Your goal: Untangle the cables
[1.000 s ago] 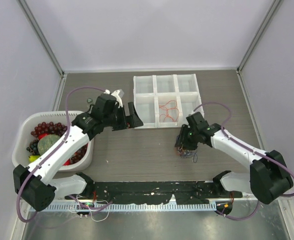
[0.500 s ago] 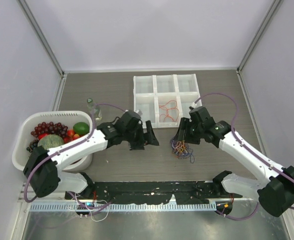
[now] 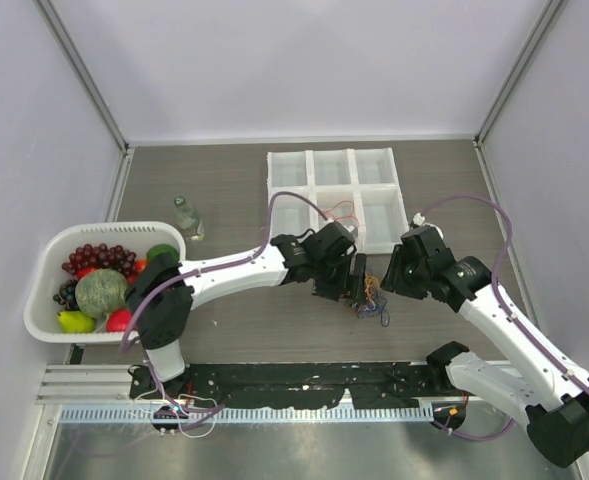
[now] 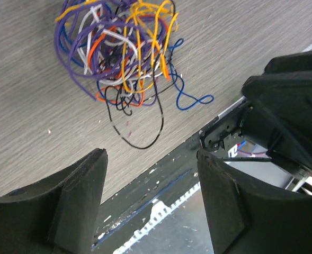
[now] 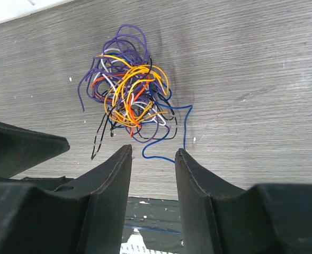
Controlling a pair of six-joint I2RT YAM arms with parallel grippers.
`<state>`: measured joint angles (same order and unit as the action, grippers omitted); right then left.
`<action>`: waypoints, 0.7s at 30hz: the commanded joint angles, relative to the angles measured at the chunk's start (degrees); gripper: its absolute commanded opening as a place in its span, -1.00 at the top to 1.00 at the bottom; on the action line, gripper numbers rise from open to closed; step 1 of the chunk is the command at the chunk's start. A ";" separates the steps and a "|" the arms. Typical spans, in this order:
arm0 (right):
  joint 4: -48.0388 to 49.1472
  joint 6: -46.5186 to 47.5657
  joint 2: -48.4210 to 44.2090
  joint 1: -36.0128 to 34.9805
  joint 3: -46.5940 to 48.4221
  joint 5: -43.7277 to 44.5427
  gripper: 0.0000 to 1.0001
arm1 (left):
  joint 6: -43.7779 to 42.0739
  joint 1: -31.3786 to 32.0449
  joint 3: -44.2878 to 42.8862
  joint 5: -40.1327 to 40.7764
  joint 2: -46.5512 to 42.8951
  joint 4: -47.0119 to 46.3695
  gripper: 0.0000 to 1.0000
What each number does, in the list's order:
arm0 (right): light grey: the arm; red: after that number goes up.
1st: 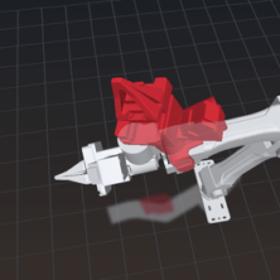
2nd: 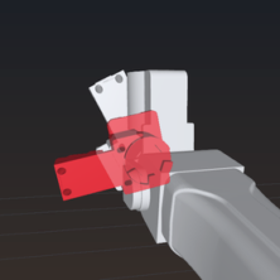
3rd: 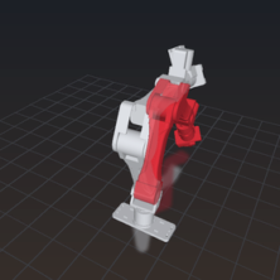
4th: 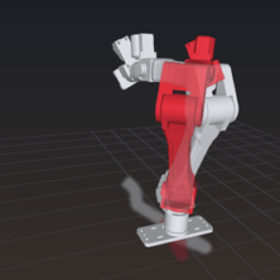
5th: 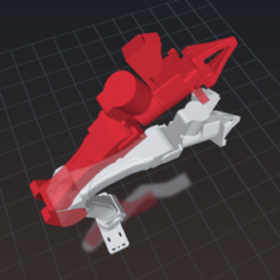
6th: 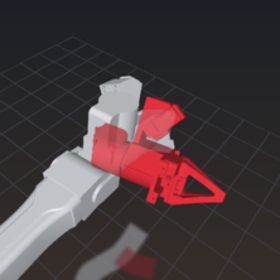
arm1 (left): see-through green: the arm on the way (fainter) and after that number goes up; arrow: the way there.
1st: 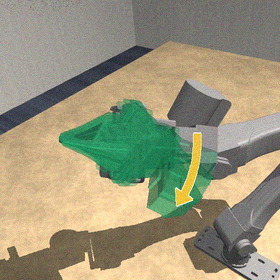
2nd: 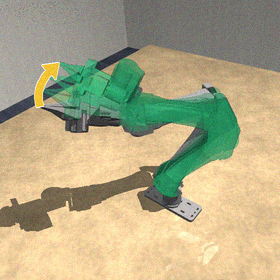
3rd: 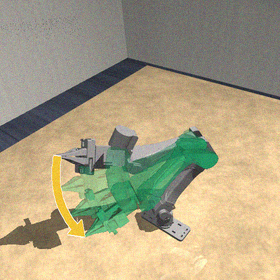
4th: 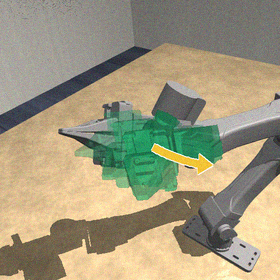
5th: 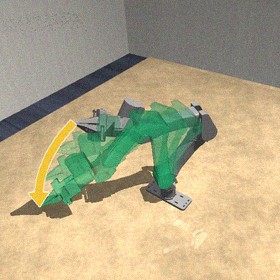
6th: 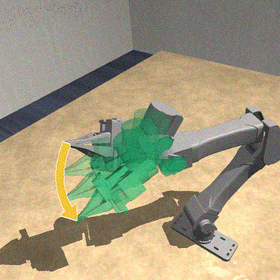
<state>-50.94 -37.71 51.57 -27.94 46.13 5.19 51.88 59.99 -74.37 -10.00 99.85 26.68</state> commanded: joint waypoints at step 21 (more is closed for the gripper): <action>4.53 -4.39 1.43 0.43 -1.75 -0.71 0.17 | -15.22 0.83 -8.33 -5.65 8.95 -3.92 -0.09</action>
<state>-47.79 -42.37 53.06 -27.73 43.07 2.94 38.39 60.42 -78.43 -15.11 106.91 24.12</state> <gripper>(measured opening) 0.417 0.551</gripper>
